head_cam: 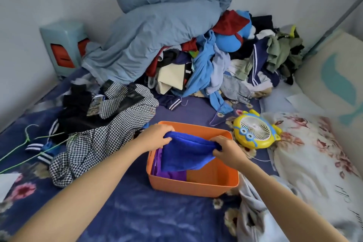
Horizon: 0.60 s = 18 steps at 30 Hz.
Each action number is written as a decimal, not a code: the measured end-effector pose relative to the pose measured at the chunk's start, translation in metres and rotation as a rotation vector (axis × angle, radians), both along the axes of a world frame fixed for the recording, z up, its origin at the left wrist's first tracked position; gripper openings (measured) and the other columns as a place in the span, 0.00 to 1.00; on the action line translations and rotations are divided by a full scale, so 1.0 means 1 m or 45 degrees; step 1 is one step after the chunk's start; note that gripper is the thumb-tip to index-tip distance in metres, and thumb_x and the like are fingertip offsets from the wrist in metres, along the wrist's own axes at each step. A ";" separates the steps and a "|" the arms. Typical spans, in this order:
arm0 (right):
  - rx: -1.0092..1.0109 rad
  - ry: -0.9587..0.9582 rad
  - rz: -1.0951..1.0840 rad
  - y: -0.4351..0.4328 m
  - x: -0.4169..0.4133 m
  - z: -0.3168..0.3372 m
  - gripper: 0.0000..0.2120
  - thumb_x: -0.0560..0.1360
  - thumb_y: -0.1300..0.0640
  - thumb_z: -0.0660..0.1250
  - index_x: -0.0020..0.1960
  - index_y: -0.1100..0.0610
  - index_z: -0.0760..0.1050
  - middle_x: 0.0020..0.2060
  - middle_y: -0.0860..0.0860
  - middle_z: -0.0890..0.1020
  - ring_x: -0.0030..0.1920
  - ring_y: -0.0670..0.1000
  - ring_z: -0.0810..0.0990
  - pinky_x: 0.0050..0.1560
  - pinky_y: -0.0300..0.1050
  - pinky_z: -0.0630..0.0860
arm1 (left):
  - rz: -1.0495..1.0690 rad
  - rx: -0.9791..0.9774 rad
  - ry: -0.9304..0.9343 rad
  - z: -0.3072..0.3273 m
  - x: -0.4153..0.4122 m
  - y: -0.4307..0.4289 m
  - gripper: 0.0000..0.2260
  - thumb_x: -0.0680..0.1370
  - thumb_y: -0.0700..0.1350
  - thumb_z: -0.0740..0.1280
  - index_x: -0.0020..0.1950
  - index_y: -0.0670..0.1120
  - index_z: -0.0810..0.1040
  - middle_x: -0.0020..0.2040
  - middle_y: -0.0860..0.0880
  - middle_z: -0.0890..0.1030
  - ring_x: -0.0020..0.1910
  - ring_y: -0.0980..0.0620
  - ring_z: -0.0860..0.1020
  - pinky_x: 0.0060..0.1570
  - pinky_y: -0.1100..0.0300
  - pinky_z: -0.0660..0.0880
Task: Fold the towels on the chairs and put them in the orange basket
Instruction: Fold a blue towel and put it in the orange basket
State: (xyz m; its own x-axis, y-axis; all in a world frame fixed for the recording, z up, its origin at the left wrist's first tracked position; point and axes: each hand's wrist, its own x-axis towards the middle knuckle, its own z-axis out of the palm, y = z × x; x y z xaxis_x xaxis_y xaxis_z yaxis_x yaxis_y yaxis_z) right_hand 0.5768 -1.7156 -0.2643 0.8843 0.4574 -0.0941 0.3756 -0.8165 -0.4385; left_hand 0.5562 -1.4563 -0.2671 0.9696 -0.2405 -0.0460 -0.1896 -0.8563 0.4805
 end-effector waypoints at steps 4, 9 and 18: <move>0.051 0.111 -0.131 0.002 0.040 -0.033 0.17 0.68 0.69 0.63 0.55 0.61 0.78 0.50 0.55 0.81 0.47 0.51 0.75 0.41 0.34 0.62 | -0.089 0.212 0.020 -0.028 0.053 -0.004 0.11 0.78 0.45 0.61 0.59 0.48 0.76 0.55 0.53 0.78 0.56 0.51 0.74 0.46 0.57 0.68; 0.089 0.155 -0.231 0.004 0.083 -0.074 0.18 0.67 0.70 0.64 0.55 0.60 0.79 0.51 0.55 0.82 0.51 0.54 0.78 0.46 0.37 0.67 | -0.111 0.403 0.074 -0.057 0.105 -0.007 0.11 0.78 0.46 0.59 0.59 0.49 0.73 0.58 0.52 0.77 0.57 0.48 0.75 0.48 0.55 0.69; -0.293 0.004 0.183 0.035 0.091 -0.190 0.10 0.62 0.58 0.58 0.37 0.54 0.78 0.35 0.47 0.80 0.33 0.51 0.80 0.21 0.37 0.71 | -0.346 0.955 0.016 -0.160 0.096 -0.002 0.14 0.51 0.47 0.79 0.27 0.49 0.75 0.25 0.52 0.74 0.32 0.50 0.76 0.28 0.61 0.69</move>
